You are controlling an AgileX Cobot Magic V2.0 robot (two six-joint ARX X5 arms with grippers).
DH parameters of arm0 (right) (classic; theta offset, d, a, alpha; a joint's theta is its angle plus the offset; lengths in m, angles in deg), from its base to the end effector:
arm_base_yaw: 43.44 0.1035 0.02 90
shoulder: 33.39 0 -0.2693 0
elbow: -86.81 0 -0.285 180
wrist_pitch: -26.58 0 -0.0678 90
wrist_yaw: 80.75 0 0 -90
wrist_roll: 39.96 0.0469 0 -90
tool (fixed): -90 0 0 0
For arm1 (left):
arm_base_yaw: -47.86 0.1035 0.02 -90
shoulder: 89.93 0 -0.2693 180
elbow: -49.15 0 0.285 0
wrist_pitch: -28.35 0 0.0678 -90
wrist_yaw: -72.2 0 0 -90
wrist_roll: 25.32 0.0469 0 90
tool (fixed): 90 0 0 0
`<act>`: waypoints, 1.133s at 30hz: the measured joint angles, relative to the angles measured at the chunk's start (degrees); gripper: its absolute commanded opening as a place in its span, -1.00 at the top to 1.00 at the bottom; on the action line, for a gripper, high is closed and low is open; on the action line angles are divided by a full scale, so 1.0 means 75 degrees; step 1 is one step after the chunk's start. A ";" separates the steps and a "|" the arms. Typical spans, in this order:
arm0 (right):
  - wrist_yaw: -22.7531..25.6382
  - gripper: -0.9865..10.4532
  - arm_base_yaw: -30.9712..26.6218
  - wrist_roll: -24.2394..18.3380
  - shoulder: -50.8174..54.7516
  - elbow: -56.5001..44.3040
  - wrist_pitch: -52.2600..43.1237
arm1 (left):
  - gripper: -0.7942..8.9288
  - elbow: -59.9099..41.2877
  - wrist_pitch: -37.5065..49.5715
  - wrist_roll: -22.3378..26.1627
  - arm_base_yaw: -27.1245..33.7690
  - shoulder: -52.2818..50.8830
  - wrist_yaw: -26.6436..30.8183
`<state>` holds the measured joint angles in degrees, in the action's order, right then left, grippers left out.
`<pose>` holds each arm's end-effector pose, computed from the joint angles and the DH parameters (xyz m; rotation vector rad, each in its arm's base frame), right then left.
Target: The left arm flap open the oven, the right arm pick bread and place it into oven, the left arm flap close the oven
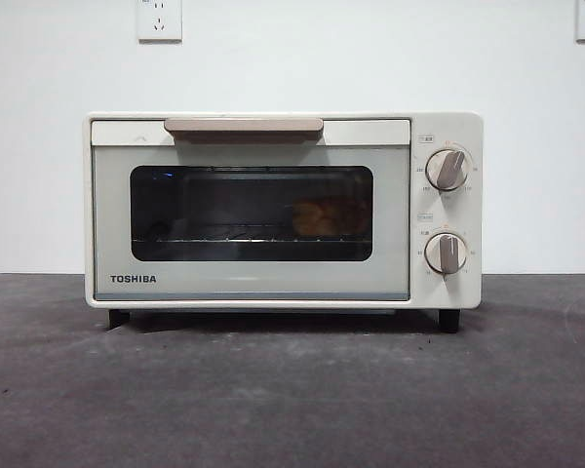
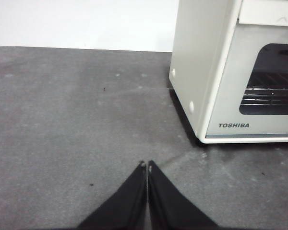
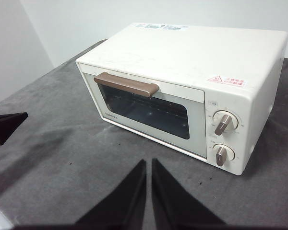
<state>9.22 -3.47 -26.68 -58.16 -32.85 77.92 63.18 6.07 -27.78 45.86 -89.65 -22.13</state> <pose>0.0902 0.0756 0.3509 0.1251 0.3425 0.6587 0.1406 -0.0085 0.1556 -0.0458 0.1513 -0.1071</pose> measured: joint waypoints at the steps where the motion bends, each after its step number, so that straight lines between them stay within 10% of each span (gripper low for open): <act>1: 0.0003 0.80 0.0000 0.0000 0.0000 0.0000 0.0000 | 0.82 0.0000 0.0003 0.0000 0.0000 0.0000 0.0000; 21: 0.0393 0.80 -0.0154 0.0000 0.0038 -0.0020 -0.0201 | 0.82 0.0000 0.0017 0.0000 0.0000 0.0000 -0.0003; 34: 0.0210 0.80 -0.4561 -0.0723 0.2384 -0.4794 -0.3713 | 0.82 0.0000 0.0017 -0.0003 0.0000 0.0000 -0.0003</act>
<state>10.79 -37.68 -32.10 -40.29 -68.81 50.07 63.18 6.20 -27.80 45.86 -89.65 -22.16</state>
